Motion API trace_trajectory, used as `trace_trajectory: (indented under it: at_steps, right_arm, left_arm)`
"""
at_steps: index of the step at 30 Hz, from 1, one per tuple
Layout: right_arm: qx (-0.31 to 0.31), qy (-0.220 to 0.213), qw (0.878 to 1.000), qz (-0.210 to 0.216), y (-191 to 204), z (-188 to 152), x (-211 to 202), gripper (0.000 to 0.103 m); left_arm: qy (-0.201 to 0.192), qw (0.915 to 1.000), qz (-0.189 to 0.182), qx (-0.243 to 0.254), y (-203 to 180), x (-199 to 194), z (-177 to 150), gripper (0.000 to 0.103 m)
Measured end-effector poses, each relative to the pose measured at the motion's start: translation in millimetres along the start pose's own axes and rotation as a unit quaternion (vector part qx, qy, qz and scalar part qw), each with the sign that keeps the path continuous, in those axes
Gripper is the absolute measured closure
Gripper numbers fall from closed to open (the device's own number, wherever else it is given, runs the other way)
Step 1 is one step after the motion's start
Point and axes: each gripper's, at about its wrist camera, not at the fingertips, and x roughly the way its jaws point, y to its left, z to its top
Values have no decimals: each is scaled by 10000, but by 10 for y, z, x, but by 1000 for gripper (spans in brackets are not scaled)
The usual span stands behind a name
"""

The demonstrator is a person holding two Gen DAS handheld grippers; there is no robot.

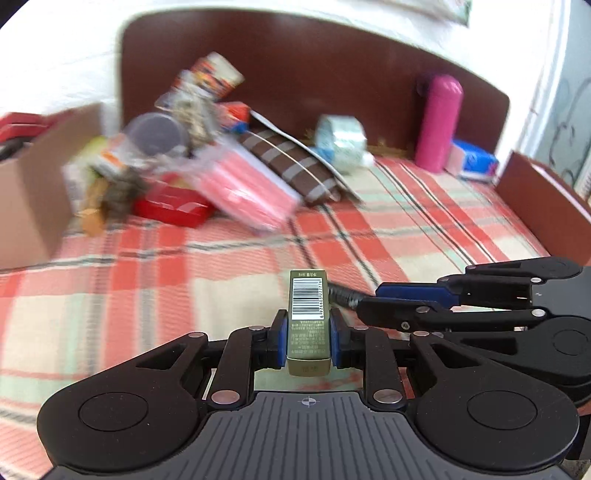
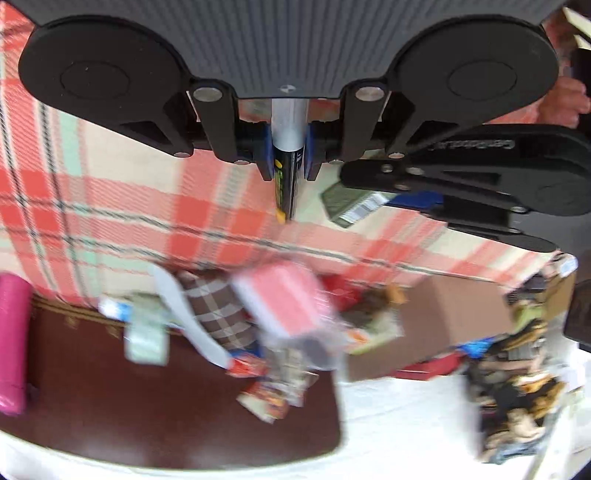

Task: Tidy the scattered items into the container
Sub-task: 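Lift the green box and marker and carry both toward the cardboard box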

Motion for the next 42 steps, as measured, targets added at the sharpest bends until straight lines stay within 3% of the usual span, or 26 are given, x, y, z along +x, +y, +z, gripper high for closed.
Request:
trace_trajectory:
  at_steps: [2, 3, 8, 11, 15, 18, 24, 29, 34, 42]
  right_arm:
    - [-110, -37, 9997, 229, 147, 59, -27, 86]
    - [-165, -56, 9993, 344, 220, 89, -41, 102]
    - [-633, -41, 9971, 414, 510, 361, 124, 103]
    - [-916, -31, 9948, 449, 683, 526, 226, 103]
    - [-1154, 304, 9918, 451, 781, 392, 253, 99]
    - [-1243, 633, 9897, 319, 769, 151, 242, 88]
    - [-1430, 1170, 9827, 95, 796, -120, 432, 80]
    - [-1488, 996, 9837, 171, 803, -129, 531, 85]
    - [-918, 893, 9906, 482, 746, -9, 519, 86]
    - [-913, 274, 9919, 835, 880, 509, 432, 86]
  left_arm:
    - [-156, 9998, 125, -95, 120, -156, 30, 84]
    - [-241, 9995, 185, -121, 180, -230, 55, 84]
    - [-618, 9963, 567, -188, 503, -507, 209, 84]
    - [-602, 9944, 776, -382, 747, -577, 175, 84]
    - [-382, 9940, 851, -575, 938, -580, -17, 83]
    - [-185, 9944, 802, -668, 997, -491, -118, 83]
    - [-107, 9945, 685, -783, 1021, -388, -177, 83]
    - [-20, 9944, 698, -799, 1005, -360, -235, 83]
    - [-13, 9940, 772, -776, 972, -419, -252, 83]
    - [-366, 9915, 1066, -651, 1026, -614, 51, 83]
